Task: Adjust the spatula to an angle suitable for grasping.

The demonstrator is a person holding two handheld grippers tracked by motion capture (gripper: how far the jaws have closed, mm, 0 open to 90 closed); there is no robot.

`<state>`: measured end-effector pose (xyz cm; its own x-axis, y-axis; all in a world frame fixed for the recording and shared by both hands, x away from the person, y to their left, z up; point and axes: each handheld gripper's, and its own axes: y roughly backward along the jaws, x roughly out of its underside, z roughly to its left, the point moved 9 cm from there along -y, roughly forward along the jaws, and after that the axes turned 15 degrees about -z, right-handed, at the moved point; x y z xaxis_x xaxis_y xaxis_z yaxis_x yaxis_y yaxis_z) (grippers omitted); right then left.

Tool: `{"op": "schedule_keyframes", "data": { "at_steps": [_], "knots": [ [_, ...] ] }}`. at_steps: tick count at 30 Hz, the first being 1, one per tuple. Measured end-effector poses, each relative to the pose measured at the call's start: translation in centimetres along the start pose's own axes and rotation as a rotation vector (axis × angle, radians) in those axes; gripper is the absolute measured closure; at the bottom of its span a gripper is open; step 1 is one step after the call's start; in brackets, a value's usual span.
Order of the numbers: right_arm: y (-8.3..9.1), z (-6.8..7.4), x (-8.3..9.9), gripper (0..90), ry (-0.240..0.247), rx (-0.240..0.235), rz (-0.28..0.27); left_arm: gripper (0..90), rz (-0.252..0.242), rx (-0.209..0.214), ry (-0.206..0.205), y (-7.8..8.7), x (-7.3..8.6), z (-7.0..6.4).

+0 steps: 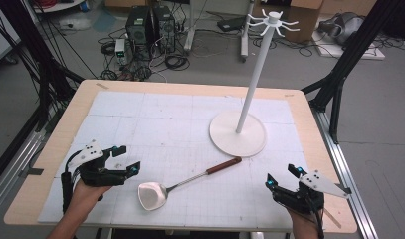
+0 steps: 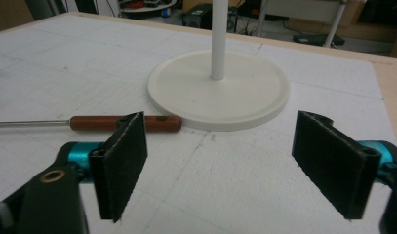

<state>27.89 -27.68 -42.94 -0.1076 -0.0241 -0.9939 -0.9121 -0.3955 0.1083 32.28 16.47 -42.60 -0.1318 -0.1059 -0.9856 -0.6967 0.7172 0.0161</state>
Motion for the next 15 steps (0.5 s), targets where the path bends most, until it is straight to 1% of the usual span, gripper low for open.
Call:
{"op": "schedule_keyframes", "data": {
  "at_steps": [2, 4, 6, 8, 11, 12, 15],
  "knots": [
    [0.03, -0.02, -0.15, 18.3, 0.006, -0.009, -0.019, 17.4, -0.008, -0.004, -0.005, 0.10, -0.11, -0.01],
    [0.07, 0.00, -0.17, 18.1, 0.010, -0.010, -0.023, 18.0, -0.010, -0.006, -0.007, 0.08, -0.09, -0.05],
    [0.06, 0.02, -0.02, 18.1, 0.003, -0.009, -0.015, 18.3, -0.004, -0.004, -0.018, 0.00, 0.07, -0.16],
    [0.02, -0.03, 0.08, 18.1, 0.008, -0.009, -0.015, 18.7, 0.001, 0.000, -0.028, -0.15, 0.22, -0.37],
    [0.10, 0.13, 0.25, 18.1, 0.001, -0.010, -0.008, 19.2, 0.006, 0.004, -0.032, -0.36, 0.26, -0.60],
    [0.14, 0.09, 0.26, 18.2, 0.006, -0.009, -0.008, 19.2, 0.007, 0.006, -0.031, -0.42, 0.24, -0.68],
    [0.37, -0.02, 0.25, 18.2, 0.000, -0.002, -0.009, 19.1, 0.007, 0.019, -0.026, -0.65, 0.19, -0.95]
  ]
}}
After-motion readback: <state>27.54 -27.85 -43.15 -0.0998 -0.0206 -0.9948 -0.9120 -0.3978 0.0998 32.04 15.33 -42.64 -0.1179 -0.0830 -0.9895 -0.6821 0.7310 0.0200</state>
